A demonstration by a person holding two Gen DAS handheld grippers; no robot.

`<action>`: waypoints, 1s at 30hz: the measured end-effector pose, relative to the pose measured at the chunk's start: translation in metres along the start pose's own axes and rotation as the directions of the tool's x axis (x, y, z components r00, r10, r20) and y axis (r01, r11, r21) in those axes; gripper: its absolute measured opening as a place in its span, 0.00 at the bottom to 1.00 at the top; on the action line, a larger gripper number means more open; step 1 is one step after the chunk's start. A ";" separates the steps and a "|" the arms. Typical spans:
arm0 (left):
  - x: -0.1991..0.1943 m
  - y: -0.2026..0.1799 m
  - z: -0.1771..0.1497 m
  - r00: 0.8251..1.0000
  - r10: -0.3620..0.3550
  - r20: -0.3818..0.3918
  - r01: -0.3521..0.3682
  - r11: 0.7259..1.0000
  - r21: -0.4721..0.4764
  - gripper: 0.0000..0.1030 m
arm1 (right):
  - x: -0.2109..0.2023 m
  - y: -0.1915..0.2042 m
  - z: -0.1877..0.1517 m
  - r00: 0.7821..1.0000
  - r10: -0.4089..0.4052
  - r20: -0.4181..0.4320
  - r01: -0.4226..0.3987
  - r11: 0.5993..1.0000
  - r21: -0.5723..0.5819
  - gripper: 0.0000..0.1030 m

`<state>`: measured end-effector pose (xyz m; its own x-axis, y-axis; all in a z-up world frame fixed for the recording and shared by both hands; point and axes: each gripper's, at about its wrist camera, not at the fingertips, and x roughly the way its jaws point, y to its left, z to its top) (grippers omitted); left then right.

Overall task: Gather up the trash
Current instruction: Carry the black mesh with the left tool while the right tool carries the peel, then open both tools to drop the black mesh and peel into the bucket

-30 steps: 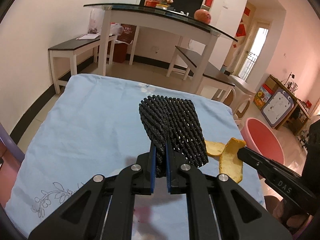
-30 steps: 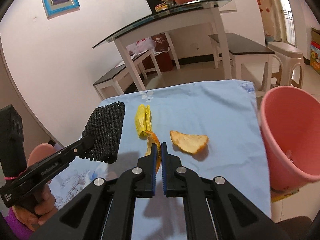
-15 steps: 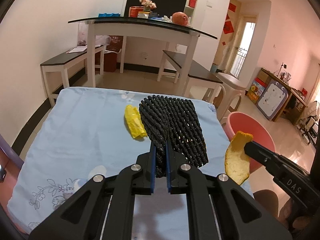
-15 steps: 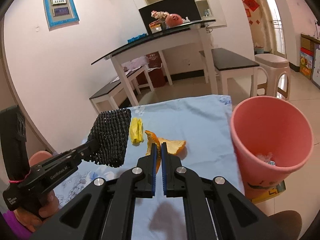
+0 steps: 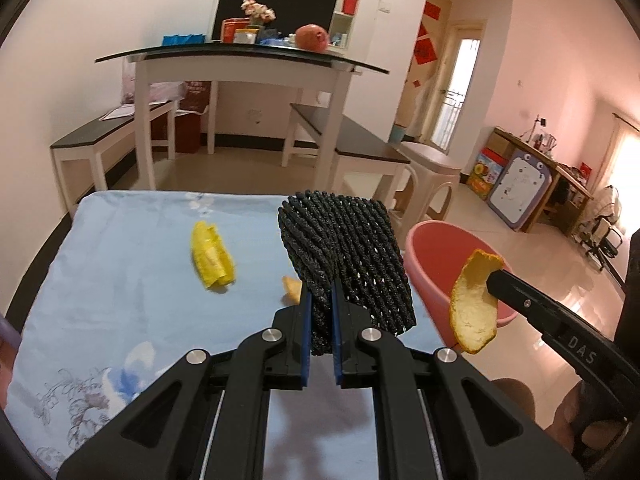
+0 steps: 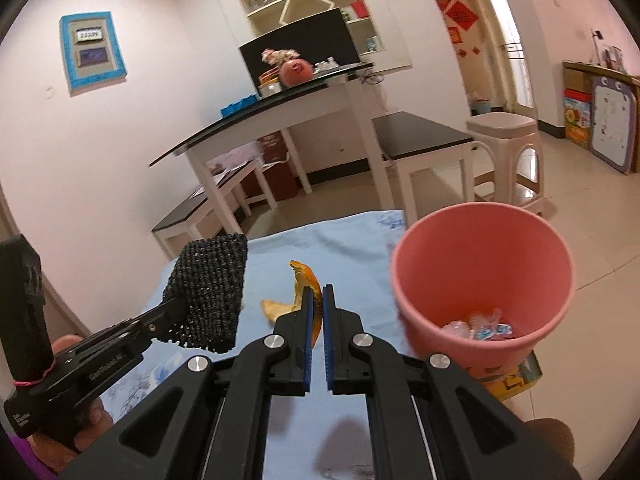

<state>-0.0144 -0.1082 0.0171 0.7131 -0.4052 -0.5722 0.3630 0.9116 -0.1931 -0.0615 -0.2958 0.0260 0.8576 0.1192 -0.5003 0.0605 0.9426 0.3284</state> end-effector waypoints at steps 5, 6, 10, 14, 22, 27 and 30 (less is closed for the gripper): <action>0.007 -0.016 0.007 0.999 -0.035 0.004 0.034 0.999 0.026 0.08 | -0.005 -0.024 0.006 0.999 -0.041 0.026 0.040 0.999 0.036 0.04; 0.009 -0.019 0.008 0.999 -0.039 0.003 0.039 0.999 0.030 0.08 | -0.006 -0.027 0.008 0.998 -0.048 0.030 0.047 0.998 0.042 0.04; 0.022 -0.036 0.013 0.998 -0.061 -0.014 0.062 0.996 0.057 0.08 | -0.009 -0.050 0.014 0.994 -0.092 0.055 0.087 0.993 0.078 0.04; 0.034 -0.052 0.015 0.996 -0.081 -0.028 0.083 0.993 0.078 0.08 | -0.010 -0.073 0.020 0.989 -0.128 0.073 0.119 0.986 0.113 0.04; 0.063 -0.082 0.020 0.990 -0.124 -0.059 0.131 0.984 0.121 0.08 | -0.005 -0.109 0.023 0.977 -0.198 0.080 0.184 0.970 0.159 0.04; 0.086 -0.102 0.018 0.983 -0.154 -0.098 0.167 0.976 0.143 0.08 | 0.002 -0.127 0.020 0.973 -0.220 0.065 0.205 0.961 0.187 0.04; 0.095 -0.110 0.018 0.981 -0.161 -0.108 0.176 0.972 0.158 0.08 | 0.005 -0.137 0.018 0.970 -0.236 0.058 0.221 0.955 0.198 0.04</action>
<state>0.0240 -0.2483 -0.0020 0.5763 -0.5363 -0.6167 0.5733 0.8031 -0.1627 -0.0566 -0.4300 -0.0072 0.8471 -0.1250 -0.5165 0.3481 0.8649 0.3616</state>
